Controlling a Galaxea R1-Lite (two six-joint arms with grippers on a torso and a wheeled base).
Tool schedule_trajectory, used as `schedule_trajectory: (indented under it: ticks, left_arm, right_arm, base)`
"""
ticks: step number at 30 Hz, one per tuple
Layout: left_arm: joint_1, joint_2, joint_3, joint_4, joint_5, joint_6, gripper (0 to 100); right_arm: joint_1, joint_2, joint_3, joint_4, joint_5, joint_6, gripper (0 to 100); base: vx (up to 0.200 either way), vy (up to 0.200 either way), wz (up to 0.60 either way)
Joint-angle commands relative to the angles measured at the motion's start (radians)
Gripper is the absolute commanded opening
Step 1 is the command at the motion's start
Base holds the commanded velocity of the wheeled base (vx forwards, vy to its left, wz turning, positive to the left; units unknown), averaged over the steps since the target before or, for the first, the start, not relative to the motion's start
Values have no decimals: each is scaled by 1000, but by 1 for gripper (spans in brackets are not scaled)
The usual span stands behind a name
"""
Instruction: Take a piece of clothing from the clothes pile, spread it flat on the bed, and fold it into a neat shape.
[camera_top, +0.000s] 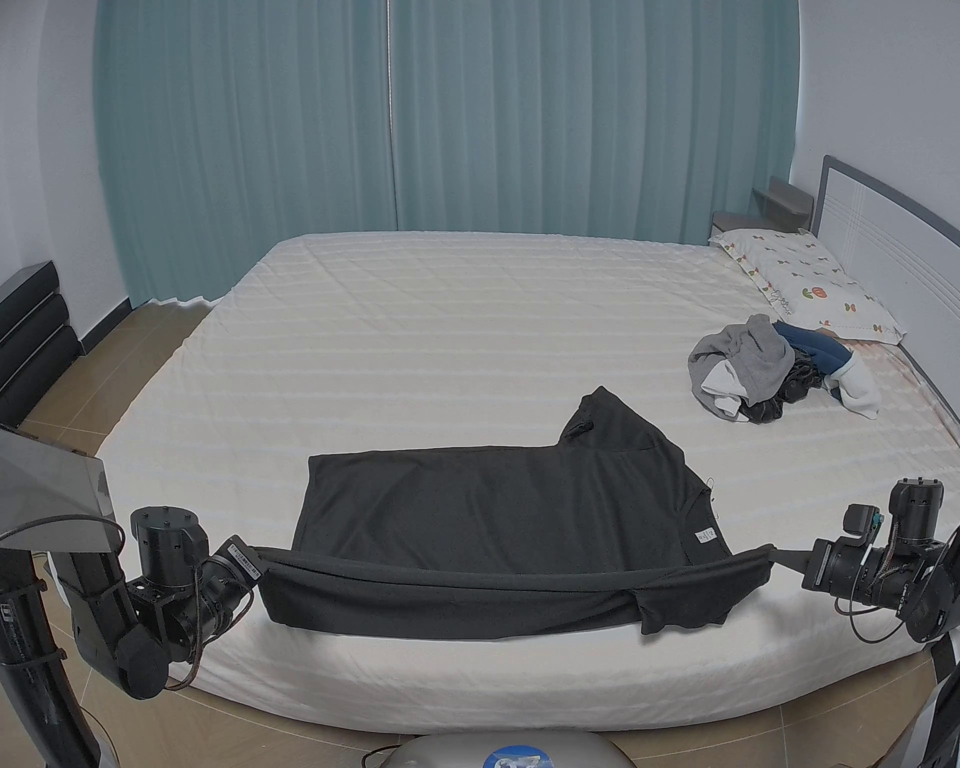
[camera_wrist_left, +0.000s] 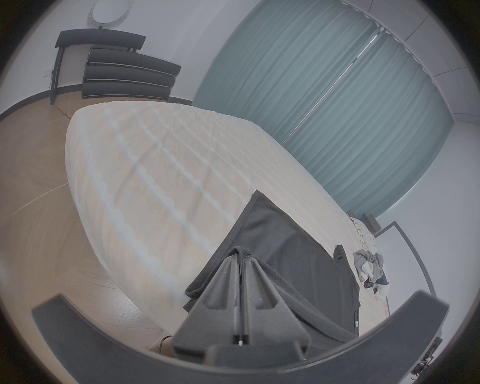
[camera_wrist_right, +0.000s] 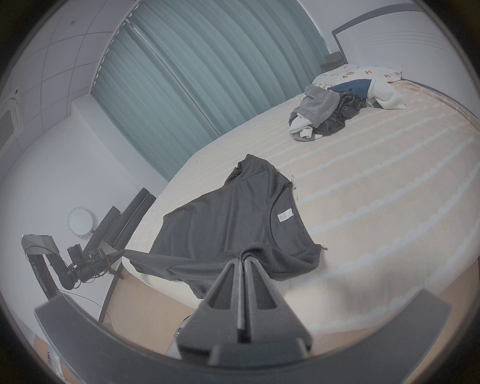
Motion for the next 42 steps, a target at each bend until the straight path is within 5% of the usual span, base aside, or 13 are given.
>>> schedule_trajectory:
  ticks: [1, 12, 25, 42]
  left_arm:
    - [1, 5, -14, -1, 0, -1, 0]
    - [-2, 128, -135, -3, -4, -55, 0]
    - [-1, 270, -290, -3, 4, -170, 0]
    - [7, 344, -360, -3, 18, -175, 0]
  right_arm:
    - [-4, -42, -14, 20, 2, 0, 0]
    - [16, 58, -221, 198, -11, 6, 0]
    - [70, 242, -361, 211, -92, 12, 0]
    - [99, 369, -480, 132, -95, 209, 0]
  base:
    - [0, 0, 0]
    - [0, 0, 0]
    - [0, 0, 0]
    - [0, 0, 0]
